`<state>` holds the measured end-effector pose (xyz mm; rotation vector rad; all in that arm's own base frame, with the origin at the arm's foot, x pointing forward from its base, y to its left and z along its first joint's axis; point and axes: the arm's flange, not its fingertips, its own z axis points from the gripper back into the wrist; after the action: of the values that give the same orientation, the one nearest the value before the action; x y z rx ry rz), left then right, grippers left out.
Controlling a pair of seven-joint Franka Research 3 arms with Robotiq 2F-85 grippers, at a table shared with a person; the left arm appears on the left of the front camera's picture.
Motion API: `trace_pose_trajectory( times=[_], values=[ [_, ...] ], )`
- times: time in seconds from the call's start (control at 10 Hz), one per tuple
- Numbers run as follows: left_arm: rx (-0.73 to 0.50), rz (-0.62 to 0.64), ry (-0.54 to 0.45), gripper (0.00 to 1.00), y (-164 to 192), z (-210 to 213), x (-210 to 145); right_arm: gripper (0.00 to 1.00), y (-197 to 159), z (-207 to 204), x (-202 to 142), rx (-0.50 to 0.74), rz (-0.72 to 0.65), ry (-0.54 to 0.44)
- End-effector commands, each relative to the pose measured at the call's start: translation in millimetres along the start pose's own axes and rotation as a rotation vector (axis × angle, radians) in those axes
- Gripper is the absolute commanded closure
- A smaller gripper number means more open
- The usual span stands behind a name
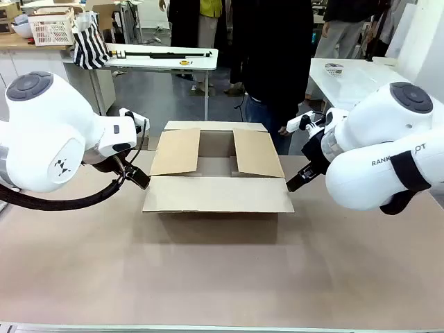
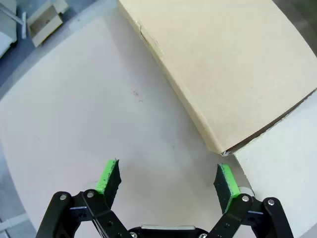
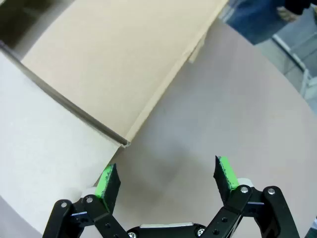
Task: Pack the gift set into the box.
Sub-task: Place both hands on the side flaps of the Package Box and spread them outward.
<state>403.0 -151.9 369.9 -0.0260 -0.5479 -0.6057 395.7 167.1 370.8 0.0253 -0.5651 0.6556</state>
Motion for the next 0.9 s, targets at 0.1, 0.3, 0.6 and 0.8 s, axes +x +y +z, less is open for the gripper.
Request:
trace_pose_trajectory(
  times=[0.1, 0.3, 0.6, 0.8],
  values=[
    [0.001, 0.000, -0.002, 0.00, 0.1, 0.3, 0.3, 0.00, 0.1, 0.0, 0.0, 0.000, 0.000, 0.000],
    [0.001, 0.000, -0.002, 0.00, 0.1, 0.3, 0.3, 0.00, 0.1, 0.0, 0.0, 0.000, 0.000, 0.000],
    [0.001, 0.000, -0.002, 0.00, 0.1, 0.3, 0.3, 0.00, 0.1, 0.0, 0.0, 0.000, 0.000, 0.000],
    [0.001, 0.000, -0.002, 0.00, 0.1, 0.3, 0.3, 0.00, 0.1, 0.0, 0.0, 0.000, 0.000, 0.000]
  ],
)
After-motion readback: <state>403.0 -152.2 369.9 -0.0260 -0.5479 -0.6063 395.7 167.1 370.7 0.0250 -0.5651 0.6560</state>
